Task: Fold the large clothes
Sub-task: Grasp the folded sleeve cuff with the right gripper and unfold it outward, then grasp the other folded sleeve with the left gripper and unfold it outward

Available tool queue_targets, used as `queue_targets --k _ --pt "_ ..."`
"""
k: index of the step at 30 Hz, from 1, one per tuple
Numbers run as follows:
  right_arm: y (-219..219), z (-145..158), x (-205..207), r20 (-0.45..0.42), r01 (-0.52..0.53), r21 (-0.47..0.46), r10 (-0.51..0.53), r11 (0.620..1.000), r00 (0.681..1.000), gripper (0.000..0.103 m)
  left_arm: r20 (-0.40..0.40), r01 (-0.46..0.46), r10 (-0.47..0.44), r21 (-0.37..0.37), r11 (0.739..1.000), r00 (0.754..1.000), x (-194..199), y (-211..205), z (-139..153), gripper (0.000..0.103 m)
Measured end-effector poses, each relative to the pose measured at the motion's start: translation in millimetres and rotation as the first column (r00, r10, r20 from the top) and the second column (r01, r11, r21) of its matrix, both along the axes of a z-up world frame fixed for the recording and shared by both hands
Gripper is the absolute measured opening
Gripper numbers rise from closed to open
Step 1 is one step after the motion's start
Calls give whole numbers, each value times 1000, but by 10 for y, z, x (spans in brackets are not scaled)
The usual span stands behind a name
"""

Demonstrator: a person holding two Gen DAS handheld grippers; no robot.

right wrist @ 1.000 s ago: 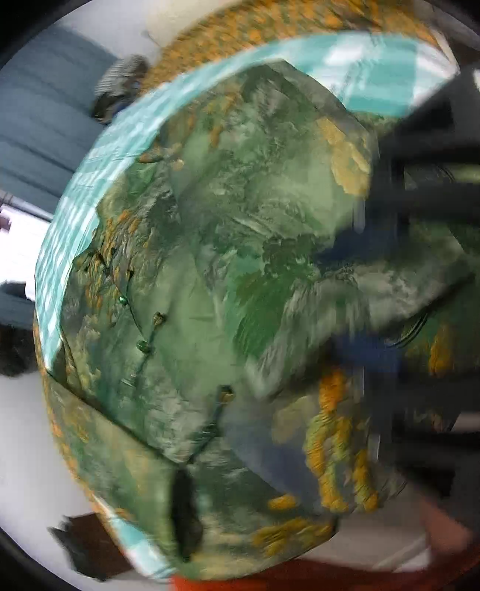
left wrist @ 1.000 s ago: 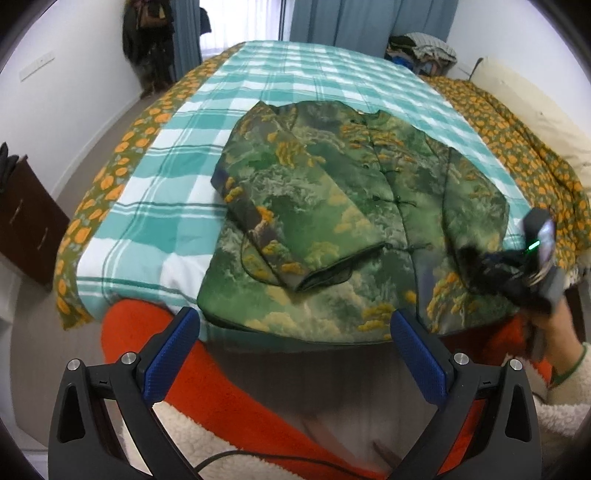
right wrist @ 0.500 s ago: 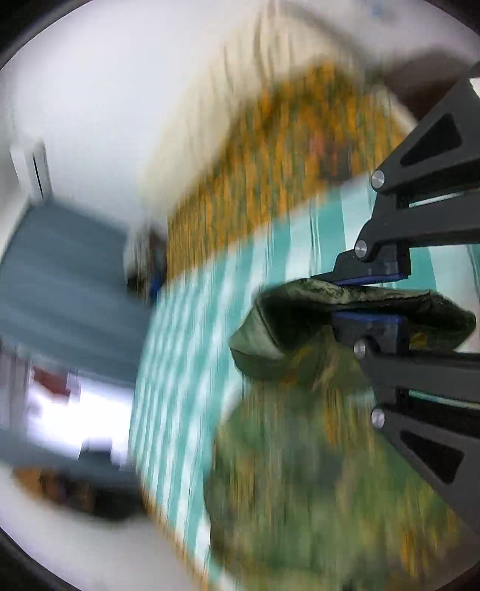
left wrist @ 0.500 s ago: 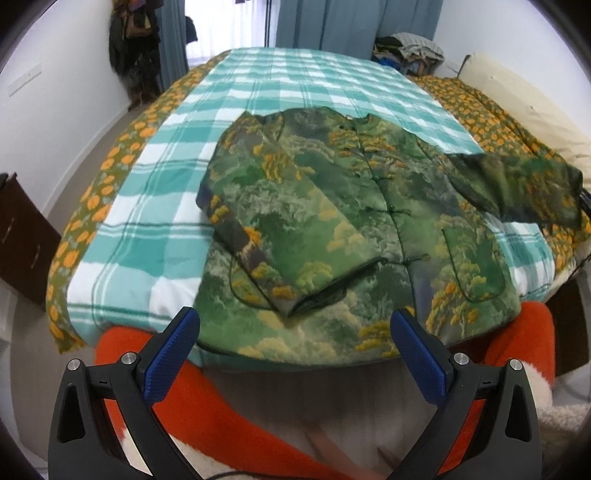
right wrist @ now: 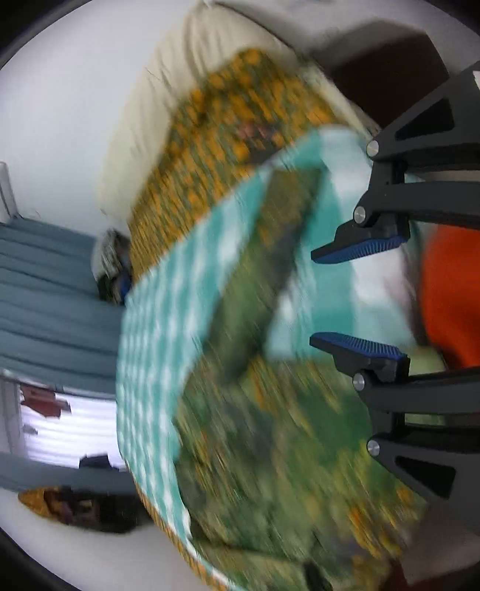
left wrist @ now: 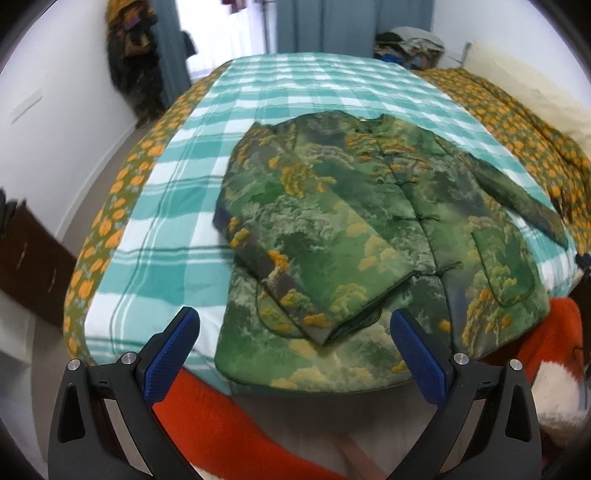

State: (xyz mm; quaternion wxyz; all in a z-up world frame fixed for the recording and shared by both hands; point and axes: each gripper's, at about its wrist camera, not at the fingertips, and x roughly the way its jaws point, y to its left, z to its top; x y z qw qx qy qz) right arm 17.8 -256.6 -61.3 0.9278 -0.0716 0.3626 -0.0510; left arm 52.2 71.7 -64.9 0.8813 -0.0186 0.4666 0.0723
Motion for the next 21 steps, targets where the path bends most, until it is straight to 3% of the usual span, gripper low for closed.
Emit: queue_targets --k 5,10,13,15,18,21 --pt "245 -257 -152 -58 -60 27 61 998 996 43 -5 80 -80 55 995 997 37 -140 -63 103" --pt "389 -310 -216 -81 -109 46 113 993 990 43 -3 92 -92 31 995 996 57 -153 -81 102" --pt "520 -301 -274 -78 -149 51 152 988 985 43 3 135 -135 61 989 991 101 -201 -92 103" --pt "592 -284 -311 -70 -166 46 169 985 983 43 17 208 -212 127 970 977 183 -266 -132 103" --pt "643 -297 -329 -71 -174 34 176 984 982 44 -33 273 -272 191 943 962 366 -312 -317 103" --pt "662 -313 -327 -79 -168 27 170 985 982 44 -108 336 -322 170 926 941 565 -350 -597 103"
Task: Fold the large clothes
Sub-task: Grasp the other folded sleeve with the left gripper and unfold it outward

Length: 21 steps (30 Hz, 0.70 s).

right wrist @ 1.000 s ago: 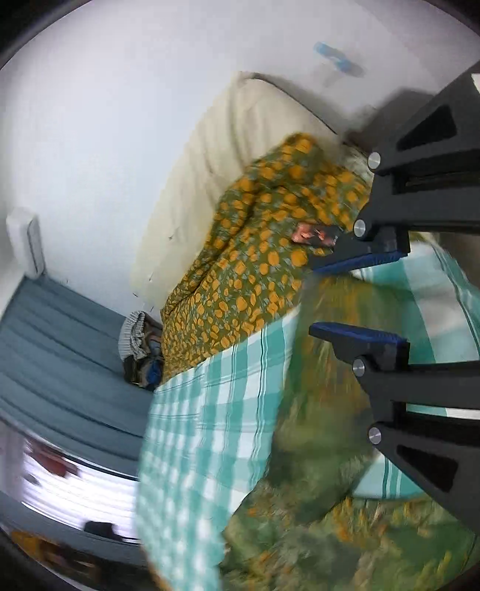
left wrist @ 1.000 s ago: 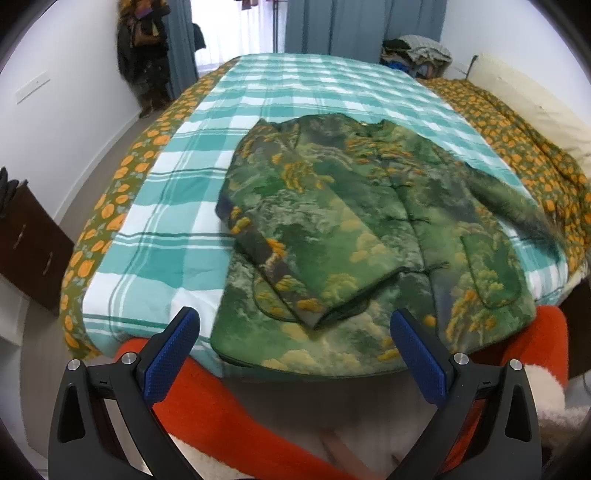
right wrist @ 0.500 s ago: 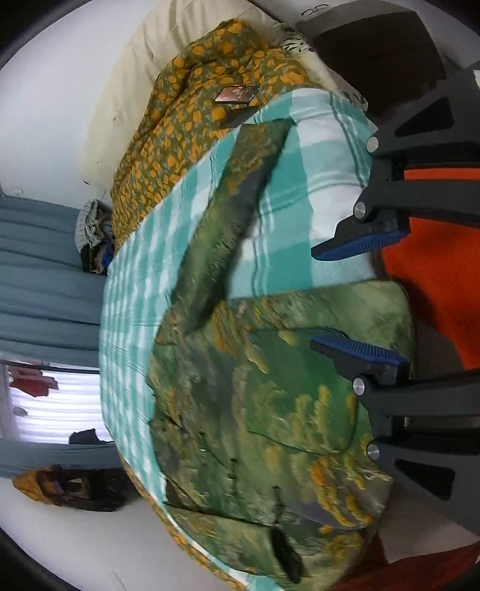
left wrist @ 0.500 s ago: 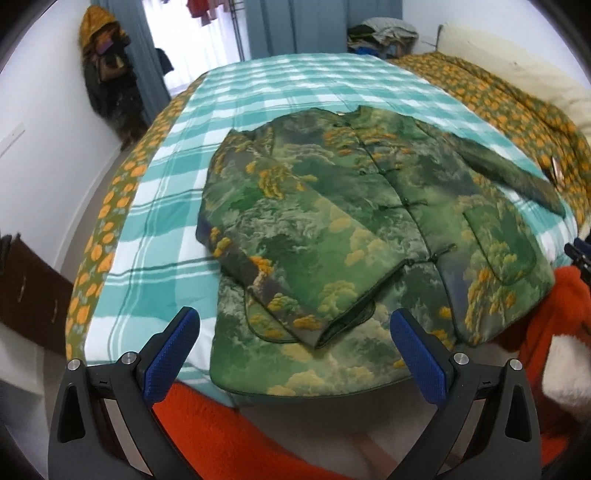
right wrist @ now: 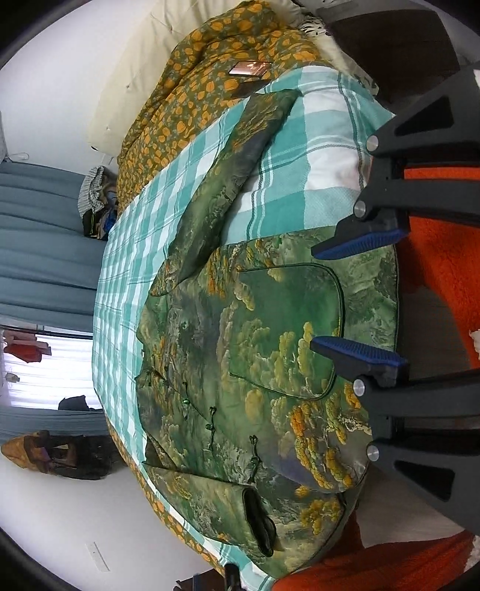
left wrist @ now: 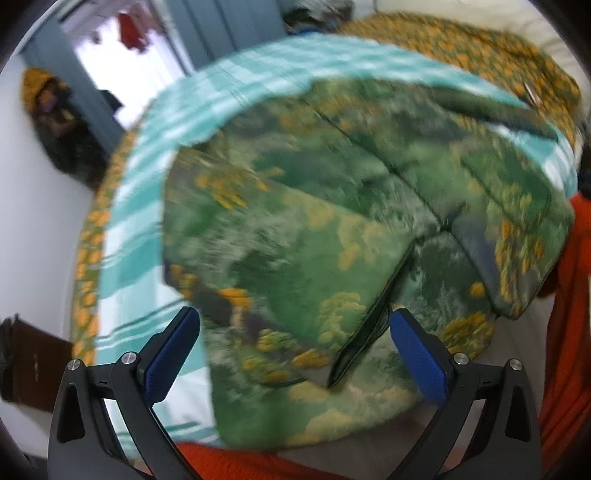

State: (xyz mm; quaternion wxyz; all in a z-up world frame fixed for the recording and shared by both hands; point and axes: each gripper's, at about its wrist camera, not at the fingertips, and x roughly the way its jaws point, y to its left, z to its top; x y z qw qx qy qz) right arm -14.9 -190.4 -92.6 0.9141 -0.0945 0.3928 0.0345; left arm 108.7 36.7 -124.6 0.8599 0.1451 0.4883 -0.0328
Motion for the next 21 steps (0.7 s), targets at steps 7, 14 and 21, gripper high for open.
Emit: queue_targets --k 7,14,21 --pt "99 -25 -25 4 -22 -43 22 999 1000 44 -99 169 -159 102 980 982 215 -349 -525 102" --pt "158 -50 -51 7 -48 -64 49 997 999 44 -129 124 -128 -34 992 983 476 -124 -476 102" --pt "177 -71 -45 -2 -60 -61 60 996 998 44 -179 172 -181 -61 983 967 581 -142 -630 98"
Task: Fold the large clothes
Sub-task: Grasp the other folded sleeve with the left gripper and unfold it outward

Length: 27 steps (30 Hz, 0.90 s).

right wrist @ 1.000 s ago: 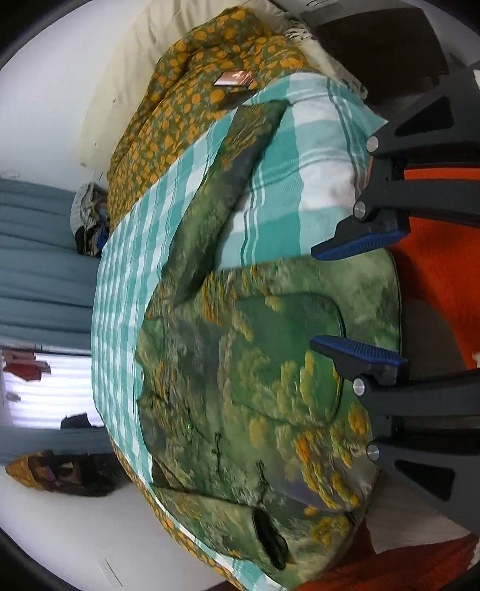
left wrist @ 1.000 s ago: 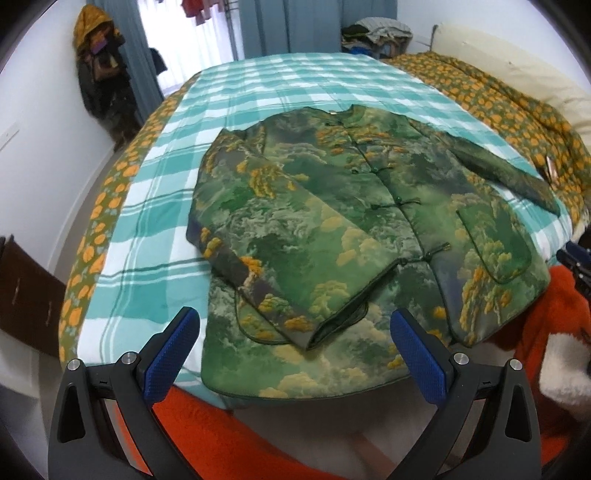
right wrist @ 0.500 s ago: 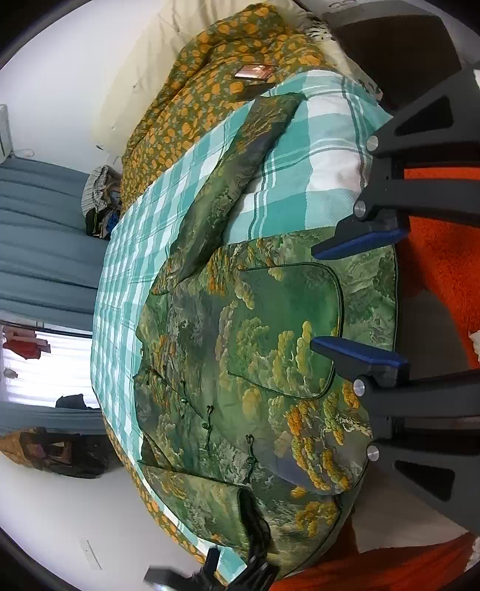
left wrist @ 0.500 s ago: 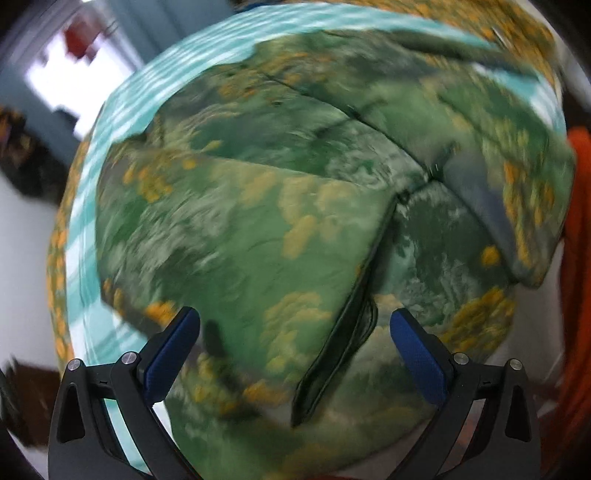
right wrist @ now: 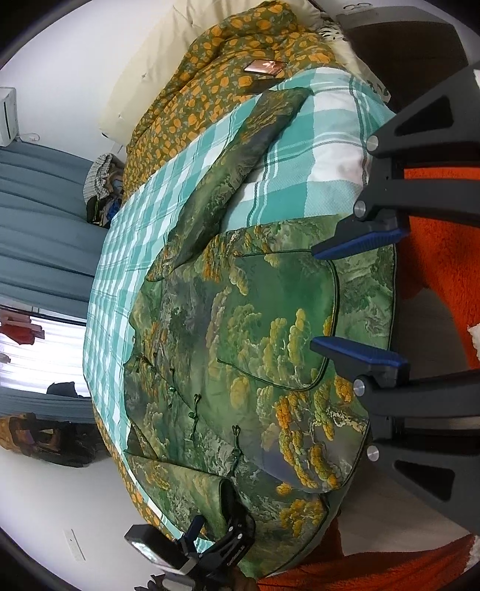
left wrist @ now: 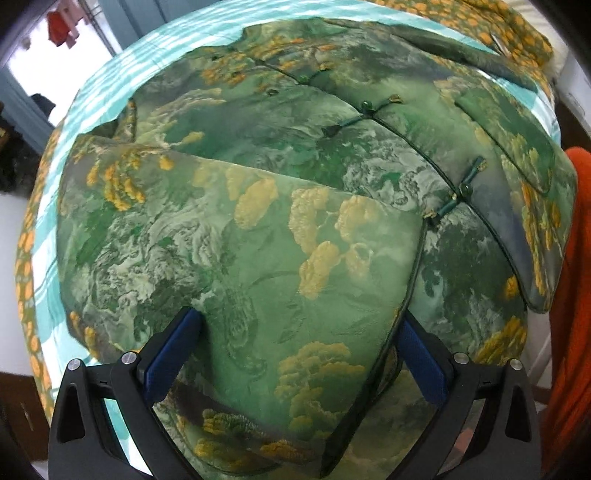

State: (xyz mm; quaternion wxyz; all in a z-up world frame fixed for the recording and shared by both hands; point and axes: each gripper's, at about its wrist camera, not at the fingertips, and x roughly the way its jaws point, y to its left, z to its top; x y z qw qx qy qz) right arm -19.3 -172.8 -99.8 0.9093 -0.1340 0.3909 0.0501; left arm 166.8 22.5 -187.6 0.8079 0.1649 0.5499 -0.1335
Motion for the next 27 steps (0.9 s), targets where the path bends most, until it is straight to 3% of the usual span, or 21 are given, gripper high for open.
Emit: queue_targets --k 4,7,9,11,14,19,23,25,27 --pt "21 1 -19 4 -5 -9 5 1000 1000 44 -21 29 -30 -55 998 999 -20 14 23 81" --pt "21 -12 -5 -5 -6 -10 6 1000 1000 44 -19 38 -40 -92 995 999 -56 44 68 61" --pt "32 -16 -4 -6 -9 -12 9 1000 1000 44 -27 35 -39 -133 991 999 -67 85 106 34" --pt "51 -16 -6 -5 -13 -18 13 1000 1000 44 -30 25 -31 -174 984 999 -70 137 153 16" --pt "70 -25 -17 -4 -19 -27 19 999 1000 44 -7 -6 5 -221 975 1000 -94 244 285 9" --pt "50 -27 -12 -6 -14 -26 14 1000 1000 44 100 -99 129 -263 960 987 -162 662 710 9" --pt "23 -24 1 -9 -5 -15 5 1000 1000 44 184 -253 311 -279 926 933 -225 1365 1094 9" --pt "21 -30 7 -12 -4 -12 4 1000 1000 44 212 -356 419 -282 891 883 -298 1837 1239 9" --pt "30 -32 9 -13 -5 -12 5 1000 1000 44 228 -478 547 -294 827 806 -406 2369 1342 10"
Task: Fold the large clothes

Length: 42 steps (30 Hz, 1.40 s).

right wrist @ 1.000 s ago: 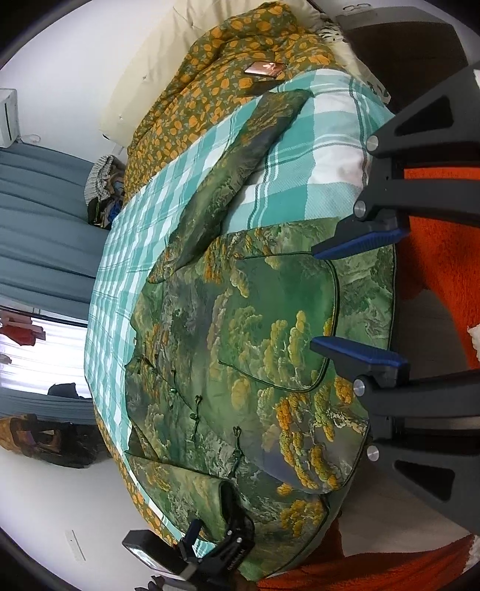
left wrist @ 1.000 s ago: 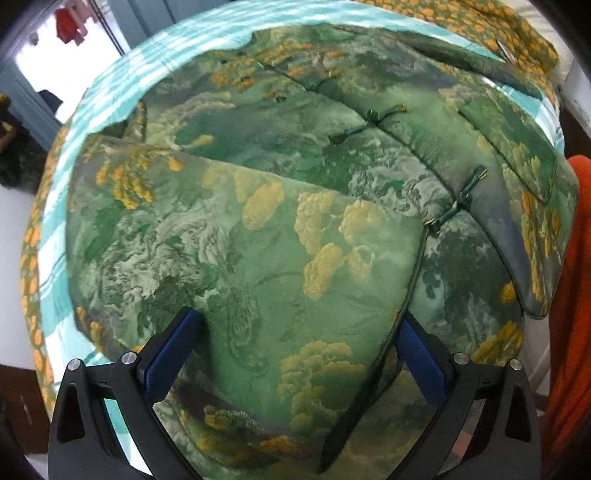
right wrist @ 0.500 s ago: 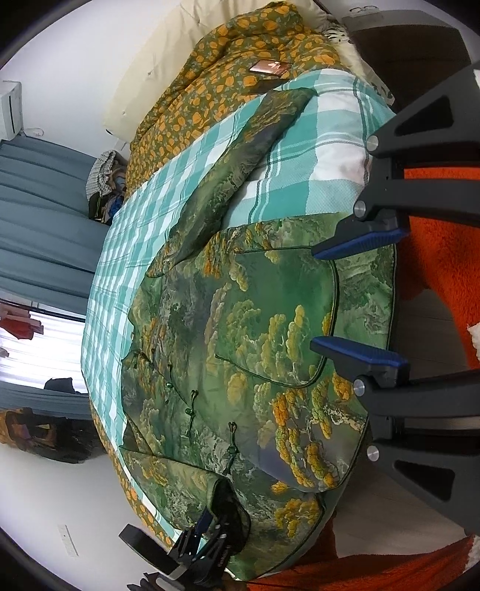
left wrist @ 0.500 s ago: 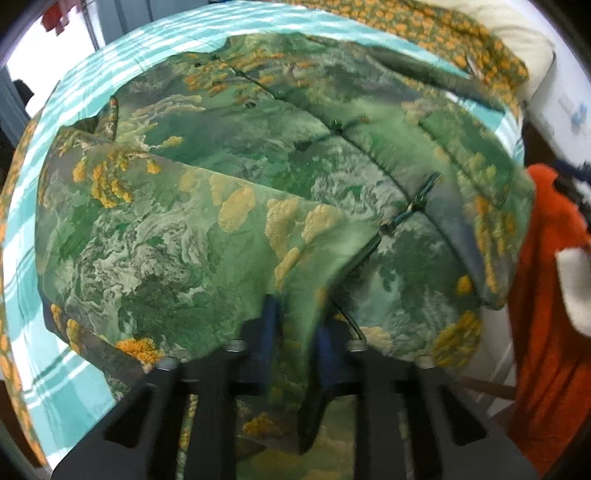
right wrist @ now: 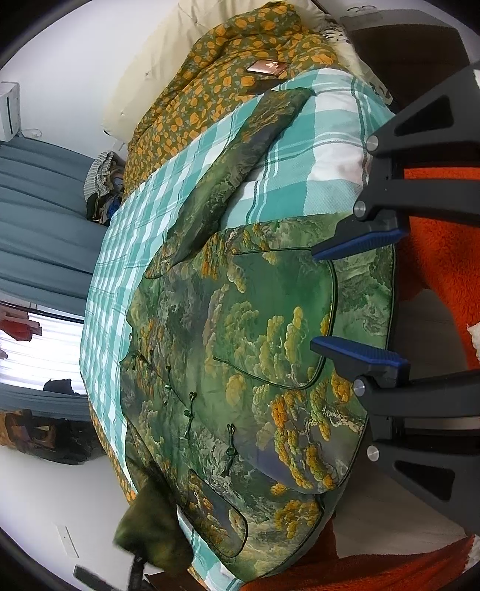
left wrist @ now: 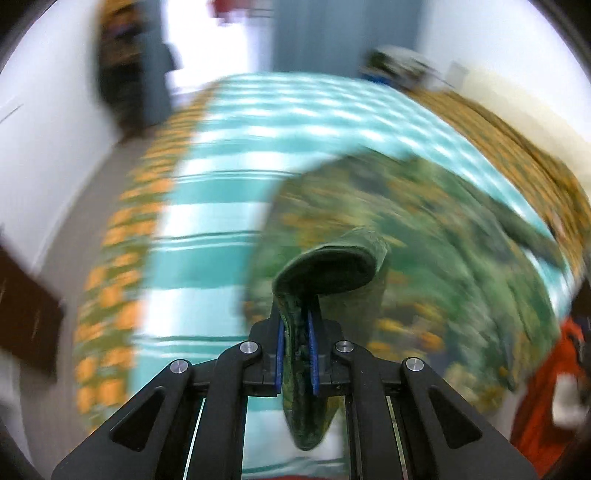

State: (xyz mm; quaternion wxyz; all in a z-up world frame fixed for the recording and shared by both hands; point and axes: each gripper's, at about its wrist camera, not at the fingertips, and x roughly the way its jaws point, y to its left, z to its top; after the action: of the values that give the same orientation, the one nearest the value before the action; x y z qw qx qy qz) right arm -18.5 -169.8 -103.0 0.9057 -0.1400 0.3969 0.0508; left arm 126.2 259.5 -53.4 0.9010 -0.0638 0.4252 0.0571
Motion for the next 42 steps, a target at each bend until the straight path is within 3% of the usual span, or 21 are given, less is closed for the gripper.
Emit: queue_targets --k 2,5,8,10,13,16,21,24,29,34,38,42 --pt "-1 5 2 2 -1 1 1 1000 1000 44 5 -147 147 9 989 989 -123 439 18 16" --pt "-22 22 5 7 7 14 -7 1000 1000 44 -2 -405 406 54 913 914 -413 1069 -64 31" --pt "-89 45 4 13 30 40 -31 999 999 44 -10 -511 511 17 860 859 -726 1321 -194 39" --pt "-124 33 22 4 44 54 -44 998 999 44 -22 -514 514 9 858 858 -845 1277 -298 45" --pt "-117 0 58 -17 44 55 -43 998 999 44 -45 -481 481 12 877 876 -905 1062 -434 56" --pt "-64 -24 86 -29 28 43 -26 999 999 44 -71 -405 403 -24 914 913 -860 724 -561 65" --pt "40 -42 79 -31 3 6 -3 1000 1000 44 -94 -214 209 -48 976 973 -546 65 -664 81" --pt "47 -44 73 -32 3 5 -2 1000 999 44 -111 -105 100 -41 994 989 -295 -276 -677 82" --pt "-72 -33 89 -37 28 47 -26 999 999 44 -136 -10 -1 -76 997 991 -9 -609 -742 89" --pt "-386 -19 207 -81 108 172 -96 979 992 45 -176 2 -19 -101 995 984 274 -681 -837 89" --pt "-544 -29 291 -108 164 208 -144 964 984 45 -130 66 -82 -127 990 988 745 -637 -542 90" --pt "-531 8 381 -102 173 228 -154 958 983 46 -116 133 -153 -166 977 981 1526 -587 -313 100"
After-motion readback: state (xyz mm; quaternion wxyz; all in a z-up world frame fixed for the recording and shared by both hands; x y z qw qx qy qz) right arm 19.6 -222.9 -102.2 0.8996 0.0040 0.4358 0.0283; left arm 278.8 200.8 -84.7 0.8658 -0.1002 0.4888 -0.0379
